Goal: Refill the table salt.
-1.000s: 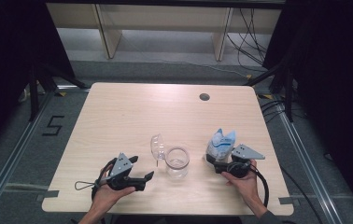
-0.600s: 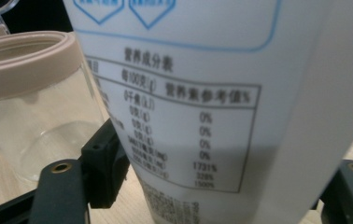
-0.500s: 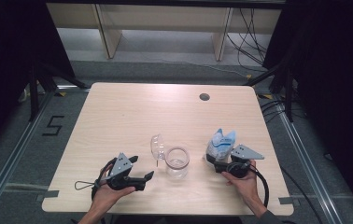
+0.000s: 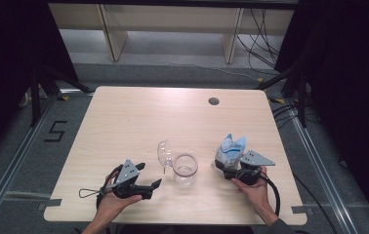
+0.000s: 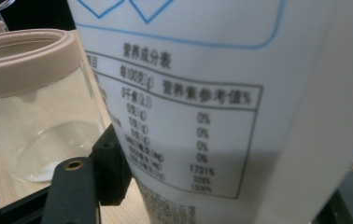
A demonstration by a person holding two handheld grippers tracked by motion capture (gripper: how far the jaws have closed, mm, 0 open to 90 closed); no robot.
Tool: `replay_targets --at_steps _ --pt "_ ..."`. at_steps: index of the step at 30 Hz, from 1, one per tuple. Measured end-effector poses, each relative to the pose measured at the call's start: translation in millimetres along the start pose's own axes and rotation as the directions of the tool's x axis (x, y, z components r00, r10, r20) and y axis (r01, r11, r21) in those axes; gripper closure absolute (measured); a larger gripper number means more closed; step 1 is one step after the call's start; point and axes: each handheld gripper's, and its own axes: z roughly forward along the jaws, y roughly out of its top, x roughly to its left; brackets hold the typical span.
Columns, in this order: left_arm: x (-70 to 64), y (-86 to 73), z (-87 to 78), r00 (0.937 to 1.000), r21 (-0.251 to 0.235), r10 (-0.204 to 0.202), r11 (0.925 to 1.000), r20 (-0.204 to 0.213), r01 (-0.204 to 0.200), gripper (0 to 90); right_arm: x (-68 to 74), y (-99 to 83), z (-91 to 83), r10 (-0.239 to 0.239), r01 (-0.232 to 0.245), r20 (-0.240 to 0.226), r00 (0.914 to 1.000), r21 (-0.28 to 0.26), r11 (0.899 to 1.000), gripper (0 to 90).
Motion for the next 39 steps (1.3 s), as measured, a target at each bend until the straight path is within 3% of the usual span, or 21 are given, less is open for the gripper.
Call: replay_targets --at_steps 2,4,5,8,23,24,25,26,29,30,31,32,34,36,38,39 --pt "0.4 0.0 0.6 1.0000 -0.002 0.000 1.0000 0.005 0.000 17.1 -0.3 -0.1 0.6 -0.017 0.017 0.007 0.9998 -0.018 1.000 37.1" --pt "0.5 -0.1 0.8 1.0000 -0.002 0.000 1.0000 0.004 0.000 17.1 1.0 -0.6 0.9 0.004 -0.003 0.020 0.9998 -0.027 1.000 37.4" --pt "0.5 -0.2 0.8 1.0000 -0.002 0.001 1.0000 0.004 -0.001 17.1 1.4 -0.5 1.0 0.012 -0.012 0.000 0.9999 -0.020 1.000 37.7" --pt "0.3 0.2 -0.1 1.0000 0.000 0.002 1.0000 -0.001 -0.002 17.0 0.5 0.0 0.8 0.003 -0.003 0.012 0.9999 -0.027 1.000 38.4" --pt "1.0 -0.9 1.4 1.0000 0.005 0.002 1.0000 0.007 -0.002 17.0 6.4 4.0 -3.5 0.011 -0.012 0.061 0.9981 0.022 1.000 40.2" --pt "1.0 -0.9 1.3 1.0000 0.008 0.003 1.0000 0.006 -0.003 17.1 4.3 4.6 -2.4 -0.027 0.026 0.051 0.9983 0.016 1.000 40.3" --pt "1.0 -0.9 1.3 1.0000 0.007 0.004 1.0000 0.007 -0.004 17.1 8.4 4.6 -3.1 -0.005 0.003 0.064 0.9980 0.027 1.000 40.3" --pt "1.1 -0.9 1.6 1.0000 0.002 0.002 1.0000 0.007 -0.002 17.1 7.8 5.7 -2.6 -0.032 0.031 0.056 0.9979 0.027 0.999 40.4" --pt "0.8 -0.8 1.4 1.0000 0.001 -0.002 1.0000 0.007 0.002 17.1 13.1 6.5 -3.4 -0.036 0.033 0.079 0.9962 0.039 0.999 40.4" --pt "0.7 -0.5 0.6 1.0000 0.008 0.000 1.0000 -0.001 0.000 17.1 10.7 7.2 -2.5 -0.076 0.074 0.080 0.9940 0.028 0.997 40.4" --pt "1.0 -0.6 0.8 1.0000 0.005 0.000 1.0000 0.000 0.000 17.1 13.4 7.7 -3.0 -0.072 0.069 0.080 0.9941 0.040 0.997 40.4" --pt "1.2 -0.6 0.6 1.0000 0.006 0.000 1.0000 -0.001 0.000 17.1 14.1 9.2 -3.1 -0.108 0.105 0.090 0.9901 0.035 0.994 40.4" --pt "1.3 -0.7 0.5 1.0000 0.005 0.000 1.0000 -0.001 0.000 17.1 14.8 9.7 -4.0 -0.118 0.114 0.090 0.9889 0.050 0.992 40.4" --pt "1.5 -0.5 0.5 1.0000 0.003 0.001 1.0000 0.003 -0.001 17.1 16.3 11.5 -2.9 -0.167 0.163 0.104 0.9805 0.043 0.986 40.5" --pt "1.5 -0.6 0.4 1.0000 0.003 0.002 1.0000 0.003 -0.002 17.0 18.3 12.4 -3.8 -0.153 0.148 0.100 0.9831 0.056 0.987 40.5" --pt "1.3 -0.5 0.1 1.0000 0.008 0.002 1.0000 -0.003 -0.002 17.0 17.0 13.7 -3.9 -0.176 0.173 0.113 0.9778 0.042 0.984 40.5"
